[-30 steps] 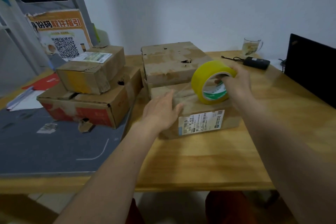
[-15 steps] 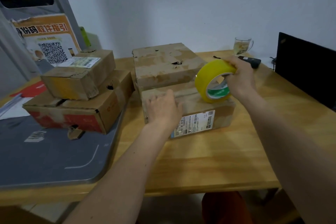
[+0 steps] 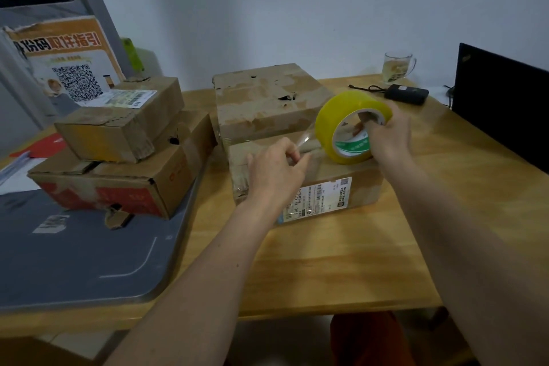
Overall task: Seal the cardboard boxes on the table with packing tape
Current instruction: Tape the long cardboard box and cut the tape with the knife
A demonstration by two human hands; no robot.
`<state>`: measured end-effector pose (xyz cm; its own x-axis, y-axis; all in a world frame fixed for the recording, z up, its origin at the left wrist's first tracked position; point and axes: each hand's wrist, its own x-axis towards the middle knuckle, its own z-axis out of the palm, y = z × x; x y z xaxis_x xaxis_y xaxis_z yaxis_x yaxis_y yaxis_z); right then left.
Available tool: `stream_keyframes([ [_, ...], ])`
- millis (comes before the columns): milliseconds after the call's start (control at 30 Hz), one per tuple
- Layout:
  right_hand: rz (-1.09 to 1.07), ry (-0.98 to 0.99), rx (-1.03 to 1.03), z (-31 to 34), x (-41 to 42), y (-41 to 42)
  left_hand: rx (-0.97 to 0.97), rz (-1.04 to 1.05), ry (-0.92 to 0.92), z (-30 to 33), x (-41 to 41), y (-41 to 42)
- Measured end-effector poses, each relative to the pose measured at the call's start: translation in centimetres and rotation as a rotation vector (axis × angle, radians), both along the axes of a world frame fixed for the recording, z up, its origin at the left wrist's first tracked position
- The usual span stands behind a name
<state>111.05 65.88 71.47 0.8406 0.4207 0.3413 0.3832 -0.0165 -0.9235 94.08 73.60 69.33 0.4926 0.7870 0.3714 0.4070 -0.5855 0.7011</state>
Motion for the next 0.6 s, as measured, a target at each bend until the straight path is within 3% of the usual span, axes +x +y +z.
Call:
stream_keyframes([
  [300, -0.097, -0.333, -0.22, 1.2, 1.4, -1.1, 0.077, 0.022, 0.165, -0.1, 0.1, 0.3],
  [600, -0.09, -0.429, -0.275, 1.4, 2.5, -2.1, 0.032, -0.054, 0.268, 0.1, -0.4, 0.2],
])
